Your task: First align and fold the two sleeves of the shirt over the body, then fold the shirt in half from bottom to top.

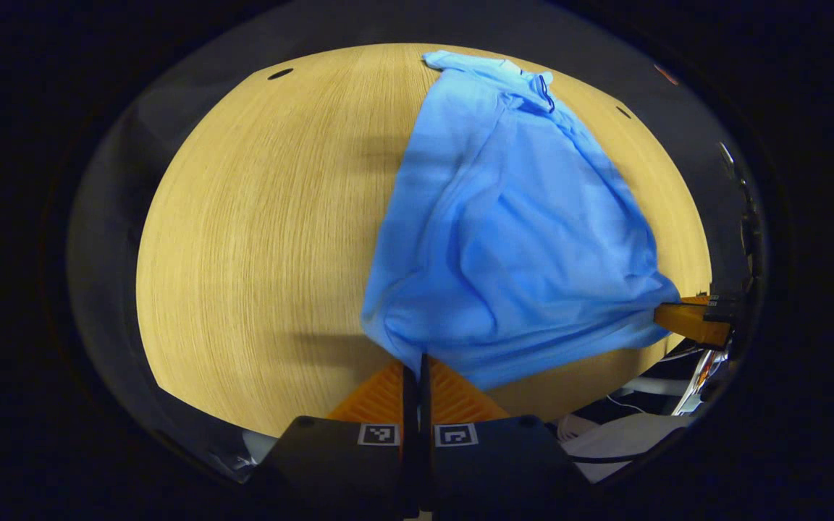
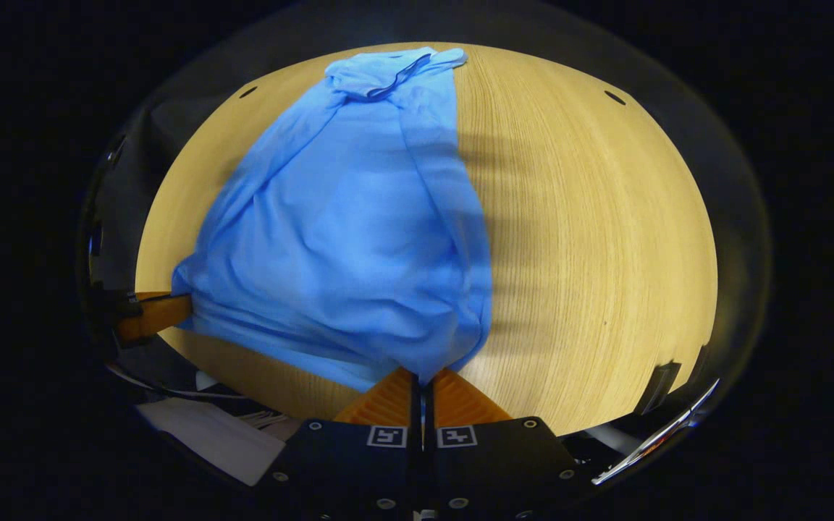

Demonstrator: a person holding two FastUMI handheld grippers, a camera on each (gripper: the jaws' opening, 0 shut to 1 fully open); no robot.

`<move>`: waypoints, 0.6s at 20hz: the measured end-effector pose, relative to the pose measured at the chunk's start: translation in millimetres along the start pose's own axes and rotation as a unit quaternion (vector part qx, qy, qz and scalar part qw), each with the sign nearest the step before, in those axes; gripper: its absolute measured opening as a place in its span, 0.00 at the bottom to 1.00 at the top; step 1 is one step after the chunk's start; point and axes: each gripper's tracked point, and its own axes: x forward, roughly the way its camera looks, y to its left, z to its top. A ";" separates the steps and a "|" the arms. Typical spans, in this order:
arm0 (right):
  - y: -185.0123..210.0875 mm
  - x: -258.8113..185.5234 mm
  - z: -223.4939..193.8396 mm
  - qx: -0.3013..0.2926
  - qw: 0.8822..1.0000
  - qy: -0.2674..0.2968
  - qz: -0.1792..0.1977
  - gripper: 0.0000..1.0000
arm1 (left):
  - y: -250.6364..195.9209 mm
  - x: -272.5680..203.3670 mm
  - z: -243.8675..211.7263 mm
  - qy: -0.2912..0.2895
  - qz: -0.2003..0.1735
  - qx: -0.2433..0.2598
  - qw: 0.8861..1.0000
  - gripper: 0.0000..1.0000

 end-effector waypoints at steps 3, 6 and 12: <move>-3.2 -8.8 29.2 0.007 1.000 -0.027 0.001 0.01 | -1.2 -6.1 35.3 -0.030 -0.003 0.006 1.000 0.04; -7.3 -14.1 63.3 0.004 0.999 -0.052 -0.003 0.00 | -2.5 -8.4 72.6 -0.054 -0.004 0.006 0.999 0.04; -13.9 -22.1 136.8 0.000 0.995 -0.098 -0.008 0.01 | 0.6 -13.3 142.4 -0.092 -0.004 0.007 0.996 0.04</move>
